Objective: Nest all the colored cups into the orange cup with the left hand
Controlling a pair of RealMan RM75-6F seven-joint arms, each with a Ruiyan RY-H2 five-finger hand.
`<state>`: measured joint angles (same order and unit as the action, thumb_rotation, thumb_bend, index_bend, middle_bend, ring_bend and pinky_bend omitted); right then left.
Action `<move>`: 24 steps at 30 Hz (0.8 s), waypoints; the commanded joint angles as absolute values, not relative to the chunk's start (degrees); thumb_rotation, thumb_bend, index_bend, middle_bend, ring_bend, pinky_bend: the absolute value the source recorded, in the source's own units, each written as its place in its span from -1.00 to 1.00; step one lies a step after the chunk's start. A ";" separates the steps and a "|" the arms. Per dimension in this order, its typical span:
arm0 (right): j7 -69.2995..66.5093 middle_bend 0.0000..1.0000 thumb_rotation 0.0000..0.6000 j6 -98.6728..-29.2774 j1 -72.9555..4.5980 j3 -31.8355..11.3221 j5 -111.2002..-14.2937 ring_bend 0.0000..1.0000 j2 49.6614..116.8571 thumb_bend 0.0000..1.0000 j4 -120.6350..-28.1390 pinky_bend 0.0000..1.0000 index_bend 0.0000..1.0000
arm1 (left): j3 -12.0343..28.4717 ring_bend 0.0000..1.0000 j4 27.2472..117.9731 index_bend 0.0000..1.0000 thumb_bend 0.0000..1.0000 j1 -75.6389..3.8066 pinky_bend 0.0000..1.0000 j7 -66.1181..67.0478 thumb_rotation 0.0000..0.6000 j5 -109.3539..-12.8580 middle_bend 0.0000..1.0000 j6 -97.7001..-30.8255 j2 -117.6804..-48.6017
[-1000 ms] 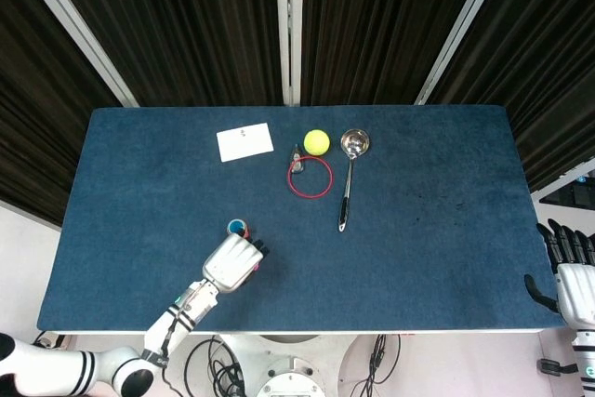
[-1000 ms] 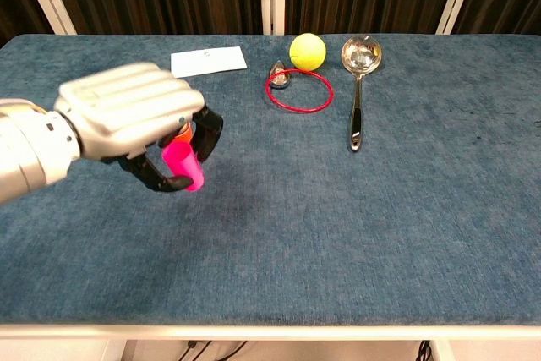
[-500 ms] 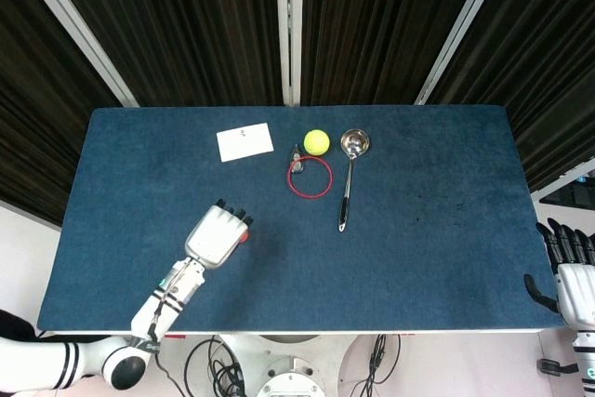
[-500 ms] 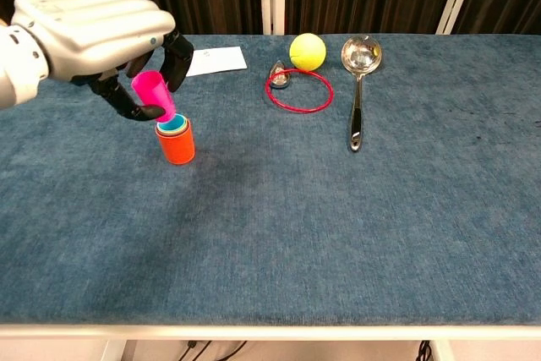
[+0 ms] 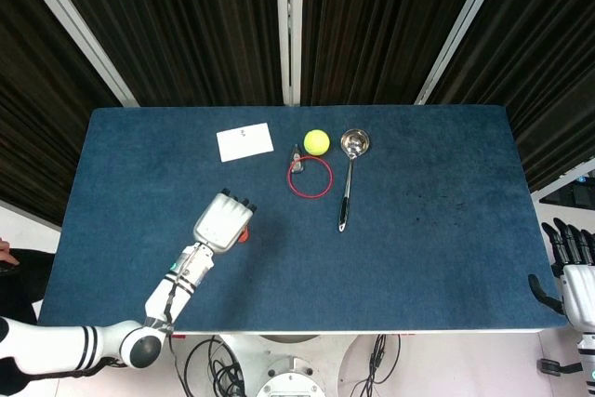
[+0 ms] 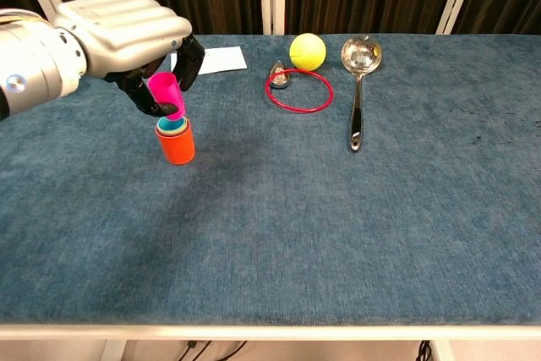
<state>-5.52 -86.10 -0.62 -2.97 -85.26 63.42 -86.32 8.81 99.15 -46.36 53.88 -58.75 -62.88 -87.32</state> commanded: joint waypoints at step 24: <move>-5.35 -1.00 1.00 -84.57 -1.15 -3.18 -84.28 -1.00 64.02 -0.39 -85.71 -1.00 -1.00 | 5.99 -0.28 96.52 -0.47 -0.57 -46.49 -0.35 49.34 1.00 -59.35 -0.33 -63.57 -87.99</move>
